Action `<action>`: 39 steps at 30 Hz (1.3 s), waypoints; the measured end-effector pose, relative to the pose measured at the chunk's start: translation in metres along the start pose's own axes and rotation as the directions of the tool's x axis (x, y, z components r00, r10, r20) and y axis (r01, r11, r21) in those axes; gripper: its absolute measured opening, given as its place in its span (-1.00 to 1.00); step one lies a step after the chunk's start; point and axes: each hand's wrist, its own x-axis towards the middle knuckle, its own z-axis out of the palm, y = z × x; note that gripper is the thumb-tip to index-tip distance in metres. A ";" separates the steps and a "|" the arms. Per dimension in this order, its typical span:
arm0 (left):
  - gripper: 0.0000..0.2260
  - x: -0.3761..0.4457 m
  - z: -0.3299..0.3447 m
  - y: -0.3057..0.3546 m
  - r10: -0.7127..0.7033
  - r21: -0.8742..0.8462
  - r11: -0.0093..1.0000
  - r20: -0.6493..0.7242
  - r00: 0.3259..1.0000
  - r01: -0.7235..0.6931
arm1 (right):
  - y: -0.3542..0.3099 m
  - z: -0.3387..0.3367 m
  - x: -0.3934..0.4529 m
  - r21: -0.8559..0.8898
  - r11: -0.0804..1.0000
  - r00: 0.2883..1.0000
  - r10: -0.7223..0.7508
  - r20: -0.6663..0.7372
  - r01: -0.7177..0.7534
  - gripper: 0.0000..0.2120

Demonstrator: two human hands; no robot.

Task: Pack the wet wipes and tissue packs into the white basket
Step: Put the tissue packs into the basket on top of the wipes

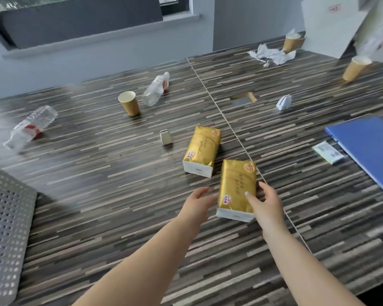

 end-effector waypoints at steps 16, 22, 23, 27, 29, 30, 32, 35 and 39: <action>-0.61 0.027 0.038 -0.008 -0.094 0.104 0.991 0.140 0.986 0.080 | 0.025 -0.007 0.005 0.217 0.944 0.958 0.208 0.199 -0.250 -0.49; -0.67 -0.002 -0.011 -0.008 -0.016 -0.090 0.995 0.194 0.981 0.034 | -0.011 -0.006 -0.026 0.402 0.908 0.964 0.011 0.264 -0.120 -0.55; -0.64 -0.008 -0.022 -0.008 0.004 -0.153 0.988 0.177 0.984 0.023 | -0.020 -0.003 -0.031 0.379 0.921 0.953 -0.027 0.301 -0.093 -0.59; -0.45 -0.030 -0.070 -0.012 0.081 -0.483 0.875 0.102 0.992 -0.022 | -0.050 0.011 -0.054 0.310 0.951 0.852 -0.173 0.493 0.014 -0.67; -0.43 -0.047 -0.083 -0.013 0.116 -0.580 0.814 0.104 0.988 -0.034 | -0.062 0.017 -0.061 0.280 0.958 0.805 -0.214 0.553 0.062 -0.68; -0.43 -0.057 -0.092 -0.016 0.127 -0.618 0.785 0.083 0.988 -0.048 | -0.069 0.024 -0.068 0.258 0.962 0.768 -0.228 0.598 0.085 -0.67; -0.45 -0.073 -0.103 -0.021 0.136 -0.686 0.723 0.026 0.990 -0.081 | -0.078 0.037 -0.081 0.250 0.962 0.728 -0.252 0.638 0.113 -0.59; -0.39 -0.093 -0.121 -0.033 0.146 -0.763 0.621 -0.113 0.983 -0.180 | -0.085 0.065 -0.106 0.300 0.951 0.753 -0.254 0.607 0.079 -0.25; -0.31 -0.108 -0.138 -0.046 0.139 -0.845 0.468 -0.221 0.965 -0.261 | -0.082 0.103 -0.140 0.333 0.937 0.678 -0.174 0.714 -0.109 -0.12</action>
